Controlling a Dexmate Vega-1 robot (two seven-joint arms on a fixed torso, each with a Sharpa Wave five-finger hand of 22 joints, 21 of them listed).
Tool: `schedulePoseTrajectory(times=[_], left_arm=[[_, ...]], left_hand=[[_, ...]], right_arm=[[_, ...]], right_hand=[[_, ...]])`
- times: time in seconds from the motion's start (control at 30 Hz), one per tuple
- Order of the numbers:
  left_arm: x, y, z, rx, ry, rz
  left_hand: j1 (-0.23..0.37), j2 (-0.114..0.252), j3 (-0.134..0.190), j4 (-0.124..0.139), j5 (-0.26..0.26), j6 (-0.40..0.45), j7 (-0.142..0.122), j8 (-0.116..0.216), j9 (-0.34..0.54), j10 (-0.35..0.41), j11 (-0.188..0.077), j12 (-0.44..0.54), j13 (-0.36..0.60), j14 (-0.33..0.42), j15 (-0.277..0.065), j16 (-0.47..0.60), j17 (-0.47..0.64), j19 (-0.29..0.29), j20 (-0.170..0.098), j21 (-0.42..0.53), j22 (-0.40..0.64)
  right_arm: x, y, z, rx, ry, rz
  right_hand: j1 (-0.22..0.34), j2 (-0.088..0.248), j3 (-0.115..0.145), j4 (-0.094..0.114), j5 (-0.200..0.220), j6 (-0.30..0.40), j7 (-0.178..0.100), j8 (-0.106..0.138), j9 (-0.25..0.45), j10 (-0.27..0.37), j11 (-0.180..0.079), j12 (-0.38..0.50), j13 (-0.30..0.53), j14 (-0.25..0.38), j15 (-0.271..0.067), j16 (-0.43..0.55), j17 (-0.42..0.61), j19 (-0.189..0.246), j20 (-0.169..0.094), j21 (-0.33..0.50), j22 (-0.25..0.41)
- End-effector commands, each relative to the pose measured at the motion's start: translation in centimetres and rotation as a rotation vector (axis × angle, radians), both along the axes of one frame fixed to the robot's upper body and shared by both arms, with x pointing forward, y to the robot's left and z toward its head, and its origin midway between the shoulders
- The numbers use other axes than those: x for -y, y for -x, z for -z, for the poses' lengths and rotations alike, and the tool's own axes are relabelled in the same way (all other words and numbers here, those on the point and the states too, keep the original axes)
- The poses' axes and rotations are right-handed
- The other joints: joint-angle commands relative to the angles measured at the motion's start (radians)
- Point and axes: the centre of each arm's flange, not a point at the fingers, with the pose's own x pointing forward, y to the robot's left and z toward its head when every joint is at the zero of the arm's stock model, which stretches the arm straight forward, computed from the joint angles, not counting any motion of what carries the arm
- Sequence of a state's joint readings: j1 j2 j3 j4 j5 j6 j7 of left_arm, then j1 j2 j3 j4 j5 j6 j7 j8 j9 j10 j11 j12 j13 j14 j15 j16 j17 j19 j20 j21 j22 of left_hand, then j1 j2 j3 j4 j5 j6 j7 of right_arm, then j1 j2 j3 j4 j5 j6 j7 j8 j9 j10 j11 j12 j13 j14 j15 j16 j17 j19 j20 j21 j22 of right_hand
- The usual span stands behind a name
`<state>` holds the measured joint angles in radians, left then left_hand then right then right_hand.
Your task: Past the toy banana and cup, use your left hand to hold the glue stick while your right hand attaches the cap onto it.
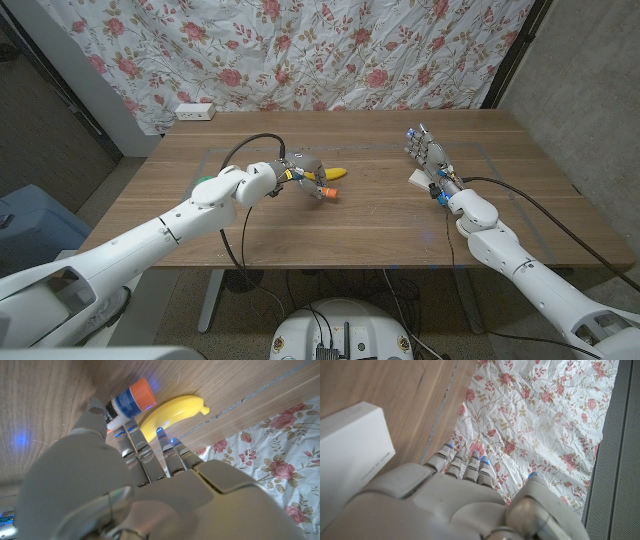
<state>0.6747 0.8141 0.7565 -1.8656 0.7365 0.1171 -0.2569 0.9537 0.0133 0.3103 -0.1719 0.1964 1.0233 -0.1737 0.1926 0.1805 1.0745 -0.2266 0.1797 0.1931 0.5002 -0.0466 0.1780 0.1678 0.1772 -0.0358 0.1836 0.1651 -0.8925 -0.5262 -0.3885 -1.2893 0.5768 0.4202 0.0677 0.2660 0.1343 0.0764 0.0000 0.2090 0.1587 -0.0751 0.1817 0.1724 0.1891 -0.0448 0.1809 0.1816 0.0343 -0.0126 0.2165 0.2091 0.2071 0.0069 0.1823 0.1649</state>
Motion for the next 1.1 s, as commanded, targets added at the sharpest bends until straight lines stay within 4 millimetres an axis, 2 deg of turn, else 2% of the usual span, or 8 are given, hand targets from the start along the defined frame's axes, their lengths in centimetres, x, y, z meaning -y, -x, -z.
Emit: schedulePoseTrajectory(times=[0.03,0.4,0.8,1.1], left_arm=[[0.08,0.03,0.36,0.011,-0.029,-0.023],[0.26,-0.05,0.83,-0.002,-0.082,-0.059],[0.16,-0.01,0.99,0.005,-0.091,-0.082],[0.06,0.38,0.82,0.013,-0.095,-0.094]], left_hand=[[0.016,0.017,0.003,0.002,0.003,0.004,-0.011,0.001,0.016,-0.006,0.0,0.004,0.004,-0.005,-0.149,0.005,0.003,0.002,0.0,0.001,0.002],[-0.003,0.002,-0.01,0.009,0.001,-0.019,-0.018,-0.003,0.015,-0.031,0.001,0.004,0.003,-0.014,-0.146,0.004,0.004,-0.008,0.0,-0.001,0.002],[-0.023,-0.009,-0.023,0.013,0.001,-0.061,-0.012,-0.01,0.012,-0.066,0.001,0.004,0.003,-0.029,-0.146,0.002,0.003,-0.019,0.005,-0.002,0.002],[-0.059,-0.031,-0.041,0.017,0.002,-0.147,-0.019,-0.014,0.009,-0.166,0.002,-0.003,0.002,-0.058,-0.138,0.001,0.003,-0.054,0.014,-0.005,0.003]], right_arm=[[-0.2,-0.37,0.61,0.001,-0.04,-0.014],[-0.37,-0.56,0.85,-0.016,-0.049,-0.026],[-0.59,-0.75,1.12,-0.03,-0.053,-0.023],[-0.76,-1.01,1.24,-0.035,-0.056,-0.023]], right_hand=[[-0.003,-0.005,0.006,0.002,0.006,0.011,0.001,0.004,0.003,0.002,0.003,0.008,0.003,0.0,-0.002,-0.002,0.0,0.011,0.001,0.007,0.002],[-0.009,-0.009,0.004,0.002,0.005,0.008,0.001,0.003,0.003,0.001,0.006,0.008,0.003,0.004,-0.004,-0.001,0.0,0.012,-0.001,0.007,0.002],[-0.012,-0.007,0.008,0.002,0.006,0.012,-0.001,0.005,0.003,0.004,0.007,0.009,0.003,0.009,-0.003,-0.001,0.0,0.016,0.001,0.008,0.002],[-0.014,-0.005,0.01,0.001,0.007,0.018,-0.003,0.007,0.003,0.004,0.007,0.009,0.003,0.008,0.004,-0.001,0.0,0.019,0.002,0.008,0.002]])
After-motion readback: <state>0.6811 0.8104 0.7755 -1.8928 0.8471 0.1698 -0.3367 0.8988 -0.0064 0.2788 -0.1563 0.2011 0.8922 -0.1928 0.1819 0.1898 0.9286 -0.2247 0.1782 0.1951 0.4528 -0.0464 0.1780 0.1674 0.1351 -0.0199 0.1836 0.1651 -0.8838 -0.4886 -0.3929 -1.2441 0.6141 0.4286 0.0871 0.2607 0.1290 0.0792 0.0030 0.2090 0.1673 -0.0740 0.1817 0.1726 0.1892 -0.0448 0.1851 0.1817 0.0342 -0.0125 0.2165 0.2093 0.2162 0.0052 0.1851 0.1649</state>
